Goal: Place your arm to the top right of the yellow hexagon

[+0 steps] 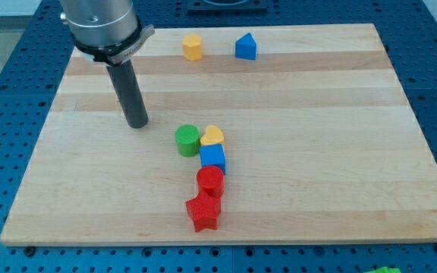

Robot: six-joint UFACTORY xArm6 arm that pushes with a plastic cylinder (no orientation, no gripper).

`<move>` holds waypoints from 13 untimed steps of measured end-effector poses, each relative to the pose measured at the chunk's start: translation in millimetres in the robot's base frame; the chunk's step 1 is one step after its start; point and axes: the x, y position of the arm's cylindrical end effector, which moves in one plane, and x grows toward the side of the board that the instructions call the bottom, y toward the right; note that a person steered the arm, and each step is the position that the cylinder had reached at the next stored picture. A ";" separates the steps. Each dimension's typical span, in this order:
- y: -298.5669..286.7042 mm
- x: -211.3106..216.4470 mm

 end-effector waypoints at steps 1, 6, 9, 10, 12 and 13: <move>-1.1 0.0; -17.3 -3.9; -45.4 -10.4; -53.7 -10.4; -68.7 -16.2; -74.5 -19.2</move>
